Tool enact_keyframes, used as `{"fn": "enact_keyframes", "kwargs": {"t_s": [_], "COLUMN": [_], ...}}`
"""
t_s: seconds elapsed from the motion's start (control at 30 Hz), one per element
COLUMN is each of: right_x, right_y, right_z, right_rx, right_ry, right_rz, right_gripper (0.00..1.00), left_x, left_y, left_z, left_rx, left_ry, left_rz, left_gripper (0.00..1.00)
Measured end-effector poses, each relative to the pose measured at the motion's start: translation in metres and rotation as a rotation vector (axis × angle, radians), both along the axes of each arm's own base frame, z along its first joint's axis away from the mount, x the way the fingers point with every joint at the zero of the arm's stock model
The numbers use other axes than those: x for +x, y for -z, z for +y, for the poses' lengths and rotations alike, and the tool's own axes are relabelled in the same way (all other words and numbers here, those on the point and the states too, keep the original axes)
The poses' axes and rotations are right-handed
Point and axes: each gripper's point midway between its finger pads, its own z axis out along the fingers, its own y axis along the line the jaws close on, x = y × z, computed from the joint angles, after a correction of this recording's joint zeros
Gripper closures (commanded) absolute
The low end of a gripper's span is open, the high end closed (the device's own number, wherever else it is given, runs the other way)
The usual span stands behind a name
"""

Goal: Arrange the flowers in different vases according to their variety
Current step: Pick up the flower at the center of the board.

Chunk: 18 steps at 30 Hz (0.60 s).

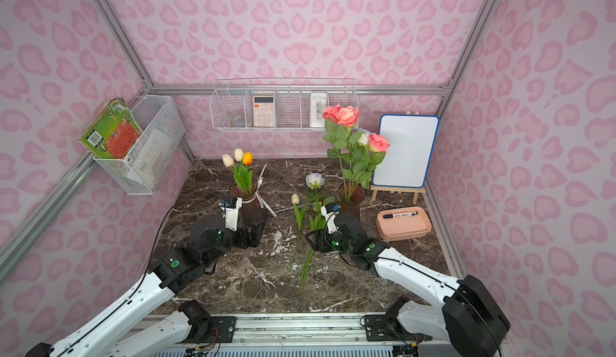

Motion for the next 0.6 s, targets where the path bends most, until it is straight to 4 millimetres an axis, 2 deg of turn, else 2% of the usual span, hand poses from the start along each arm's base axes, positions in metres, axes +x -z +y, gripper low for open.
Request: {"fn": "enact_keyframes", "kwargs": {"t_s": [0.13,0.23,0.37,0.6], "right_x": [0.017,0.028,0.042,0.071], "right_y": [0.014,0.027,0.046,0.064], "right_z": [0.012,0.016,0.015,0.012], "right_rx": [-0.105,-0.18,-0.277,-0.402], "right_ry": [0.032,0.053,0.091,0.17], "right_rz": [0.041,0.067,0.097,0.095], "right_gripper": [0.5,0.57,0.62,0.63], "left_x": [-0.002,0.0,0.004,0.007], "left_y": [0.031,0.047,0.051,0.05], "left_z": [0.004,0.007,0.009,0.014], "left_rx": [0.031,0.063,0.089,0.119], "left_ry": [-0.012,-0.023,-0.034,-0.052], "left_rz": [0.023,0.029,0.017,-0.001], "left_gripper": [0.01,0.01,0.01,0.01]}}
